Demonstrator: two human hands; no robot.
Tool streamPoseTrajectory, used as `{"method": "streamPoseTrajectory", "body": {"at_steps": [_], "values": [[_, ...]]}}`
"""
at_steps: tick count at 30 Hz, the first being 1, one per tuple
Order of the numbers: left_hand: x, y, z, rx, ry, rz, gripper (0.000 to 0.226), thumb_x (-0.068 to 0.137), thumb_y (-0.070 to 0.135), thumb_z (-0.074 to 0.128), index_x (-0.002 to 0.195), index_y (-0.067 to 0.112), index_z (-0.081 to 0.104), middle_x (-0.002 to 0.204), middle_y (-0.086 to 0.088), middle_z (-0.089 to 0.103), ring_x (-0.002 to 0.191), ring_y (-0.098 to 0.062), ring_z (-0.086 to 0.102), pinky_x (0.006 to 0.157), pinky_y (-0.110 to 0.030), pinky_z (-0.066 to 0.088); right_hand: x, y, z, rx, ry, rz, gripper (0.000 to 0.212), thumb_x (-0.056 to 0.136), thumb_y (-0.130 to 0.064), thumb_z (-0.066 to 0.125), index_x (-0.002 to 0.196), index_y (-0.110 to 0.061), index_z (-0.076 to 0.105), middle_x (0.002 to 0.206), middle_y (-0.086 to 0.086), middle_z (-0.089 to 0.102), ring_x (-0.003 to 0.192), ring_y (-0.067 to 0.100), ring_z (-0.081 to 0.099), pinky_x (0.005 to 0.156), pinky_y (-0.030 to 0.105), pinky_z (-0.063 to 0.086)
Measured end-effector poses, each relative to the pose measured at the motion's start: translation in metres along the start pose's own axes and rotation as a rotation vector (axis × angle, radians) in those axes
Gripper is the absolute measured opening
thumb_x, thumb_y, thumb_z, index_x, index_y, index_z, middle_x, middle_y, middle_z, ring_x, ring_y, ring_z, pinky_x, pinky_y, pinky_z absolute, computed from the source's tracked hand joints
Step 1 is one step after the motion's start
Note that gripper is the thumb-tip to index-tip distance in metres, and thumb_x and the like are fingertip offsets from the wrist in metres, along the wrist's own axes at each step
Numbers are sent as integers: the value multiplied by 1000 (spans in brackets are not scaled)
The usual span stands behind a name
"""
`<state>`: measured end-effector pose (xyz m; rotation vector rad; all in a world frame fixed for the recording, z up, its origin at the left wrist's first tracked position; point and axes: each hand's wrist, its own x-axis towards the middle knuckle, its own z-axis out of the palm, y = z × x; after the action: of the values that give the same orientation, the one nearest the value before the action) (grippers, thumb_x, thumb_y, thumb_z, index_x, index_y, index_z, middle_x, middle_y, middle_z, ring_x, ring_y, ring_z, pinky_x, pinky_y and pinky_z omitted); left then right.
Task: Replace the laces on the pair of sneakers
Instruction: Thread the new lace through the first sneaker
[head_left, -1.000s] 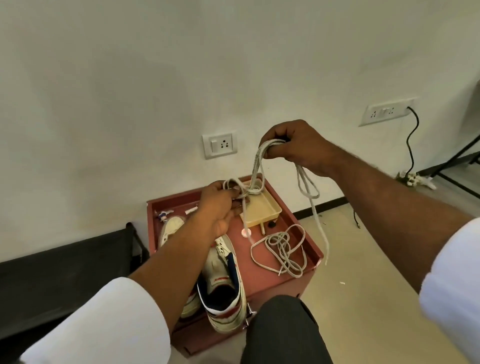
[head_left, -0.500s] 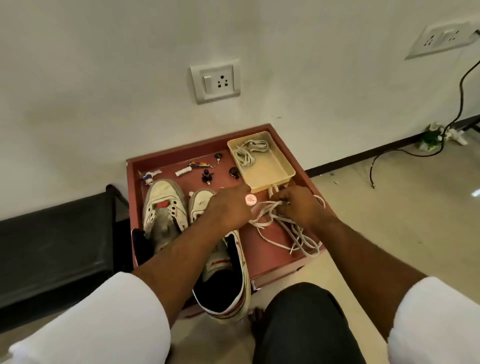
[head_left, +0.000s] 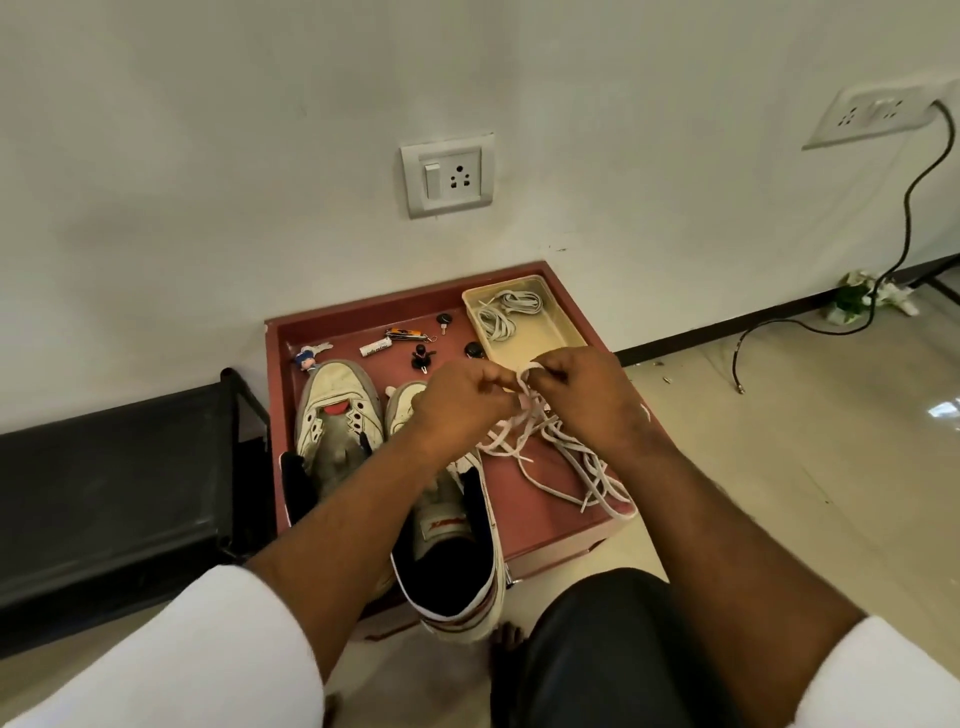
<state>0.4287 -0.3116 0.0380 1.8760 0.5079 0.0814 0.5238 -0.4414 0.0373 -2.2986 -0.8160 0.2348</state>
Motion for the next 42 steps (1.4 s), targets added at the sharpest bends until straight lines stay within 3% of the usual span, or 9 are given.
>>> {"method": "streamPoseTrajectory", "body": {"at_steps": [6,9,12,17,21,25,29,34,42], "values": [[-12,6,-30,-152,-13,-22,4,84,14,75,87,11,75,88,-8,75,82,-23,67,83,-32,50,7,-45,-6,215,-45,2,15,88,-23,66,79,-16,75,66,-1,67,53,6,55,52,23,43],[-6,-11,-69,-171,390,-64,14,87,3,66,83,15,73,80,-4,72,75,-17,66,70,-20,54,11,-43,-24,369,-160,42,7,83,-23,74,79,-18,76,63,1,64,51,3,51,55,21,46],[-8,-47,-126,-54,814,-185,19,84,9,58,96,14,73,93,-8,72,89,-29,69,80,-40,58,13,-27,-41,434,-182,115,18,83,-26,73,84,-8,75,74,25,56,59,20,47,51,27,49],[-20,-40,-108,92,404,-70,62,79,2,60,129,38,54,113,8,63,80,-16,67,71,-36,58,22,-53,-8,532,-316,67,16,80,-33,73,72,-20,77,60,11,40,53,21,32,51,29,32],[-18,-13,-83,-290,-14,-77,35,89,21,68,124,24,64,109,2,72,87,-16,71,74,-30,57,31,-68,25,635,-362,75,29,70,-39,77,74,-11,76,51,2,39,50,19,24,50,29,23],[-7,-49,-107,-286,300,-91,6,84,20,72,86,15,74,72,-3,72,67,-17,64,72,-34,55,36,-54,26,717,-353,183,25,70,-33,75,69,-8,73,48,-1,39,45,11,27,41,21,24],[-1,-73,-141,-199,782,-174,19,94,13,63,112,19,69,95,2,70,57,-5,59,58,-29,51,31,-42,28,770,-360,225,27,74,-34,71,72,-8,73,48,-1,39,43,8,28,39,18,25],[0,-50,-103,-261,129,88,57,81,-2,73,129,27,61,120,10,69,95,-13,71,77,-27,58,36,-60,50,925,-350,202,27,76,-33,69,75,-7,70,55,7,45,39,6,28,40,19,20],[18,-55,-90,-39,384,296,29,84,2,69,92,29,77,84,24,72,82,8,67,75,-10,47,31,-72,59,1178,-669,239,15,79,-13,65,88,-6,75,75,13,71,60,18,67,54,25,56]]}}
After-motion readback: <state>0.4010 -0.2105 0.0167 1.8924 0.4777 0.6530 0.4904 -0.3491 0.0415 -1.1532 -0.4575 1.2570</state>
